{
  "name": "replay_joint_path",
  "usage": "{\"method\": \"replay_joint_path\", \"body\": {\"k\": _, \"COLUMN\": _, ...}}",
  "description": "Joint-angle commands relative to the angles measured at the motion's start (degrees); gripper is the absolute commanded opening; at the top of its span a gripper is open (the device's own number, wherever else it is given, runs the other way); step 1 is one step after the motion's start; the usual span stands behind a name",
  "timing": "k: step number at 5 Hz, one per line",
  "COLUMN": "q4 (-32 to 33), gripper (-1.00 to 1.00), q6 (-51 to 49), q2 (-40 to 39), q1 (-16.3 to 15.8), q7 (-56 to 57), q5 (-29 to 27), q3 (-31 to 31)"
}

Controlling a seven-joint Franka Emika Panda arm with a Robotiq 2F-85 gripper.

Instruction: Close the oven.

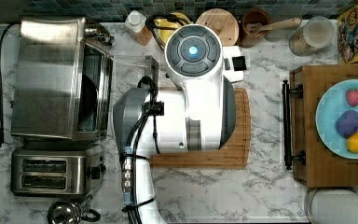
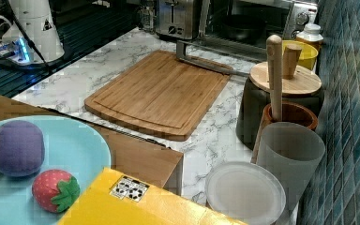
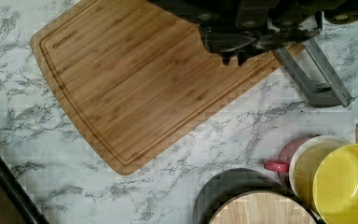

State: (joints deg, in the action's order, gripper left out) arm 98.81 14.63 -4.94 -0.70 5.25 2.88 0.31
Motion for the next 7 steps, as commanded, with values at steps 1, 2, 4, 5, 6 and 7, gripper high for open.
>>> {"method": "replay_joint_path", "body": {"k": 1, "q4": 1.35, "gripper": -1.0, "q6": 1.14, "q2": -0.34, "q1": 0.23, "q7": 4.2, "q5": -1.84, "q3": 0.25}}
{"method": "replay_joint_path", "body": {"k": 2, "q4": 5.81, "gripper": -1.0, "q6": 4.14, "q2": 0.49, "q1": 1.13, "q7": 12.24, "q5": -6.57, "q3": 0.39}}
{"method": "replay_joint_path", "body": {"k": 4, "q4": 12.77, "gripper": -1.0, "q6": 10.53, "q2": 1.48, "q1": 2.17, "q7": 20.23, "q5": -11.46, "q3": 0.42}}
{"method": "replay_joint_path", "body": {"k": 5, "q4": 18.48, "gripper": -1.0, "q6": 15.9, "q2": 3.68, "q1": 2.78, "q7": 27.2, "q5": -16.26, "q3": -0.18}}
{"method": "replay_joint_path", "body": {"k": 6, "q4": 26.08, "gripper": -1.0, "q6": 23.08, "q2": 6.02, "q1": 2.65, "q7": 36.88, "q5": -24.8, "q3": -2.55}}
{"method": "replay_joint_path", "body": {"k": 7, "q4": 30.63, "gripper": -1.0, "q6": 29.2, "q2": 5.87, "q1": 4.59, "q7": 47.41, "q5": -34.38, "q3": -2.01}}
